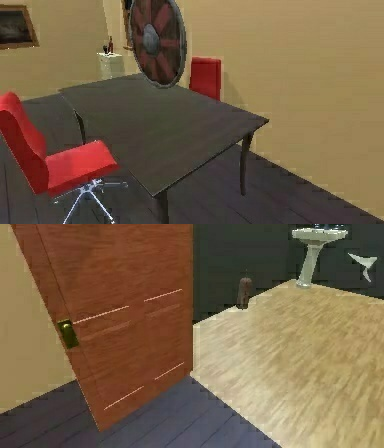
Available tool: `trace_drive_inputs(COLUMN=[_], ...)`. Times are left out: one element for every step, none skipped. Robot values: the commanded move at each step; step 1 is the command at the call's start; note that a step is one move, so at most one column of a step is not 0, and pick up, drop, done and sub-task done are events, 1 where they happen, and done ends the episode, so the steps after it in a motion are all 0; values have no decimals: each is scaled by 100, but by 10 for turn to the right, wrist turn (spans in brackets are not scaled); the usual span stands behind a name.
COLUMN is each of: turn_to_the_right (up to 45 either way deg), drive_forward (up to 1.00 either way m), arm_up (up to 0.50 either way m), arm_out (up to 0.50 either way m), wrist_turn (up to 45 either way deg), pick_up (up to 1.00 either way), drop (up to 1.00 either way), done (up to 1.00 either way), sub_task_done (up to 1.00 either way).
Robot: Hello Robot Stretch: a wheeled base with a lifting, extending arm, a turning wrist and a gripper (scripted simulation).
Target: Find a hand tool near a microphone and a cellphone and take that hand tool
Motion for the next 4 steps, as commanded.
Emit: trace_drive_inputs(turn_to_the_right=[-450,-210,0,-90], drive_forward=[0,0,100,0], arm_up=[0,0,0,0], arm_out=[0,0,0,0], wrist_turn=[0,0,0,0], pick_up=[0,0,0,0], drop=[0,0,0,0], done=[0,0,0,0], sub_task_done=[0,0,0,0])
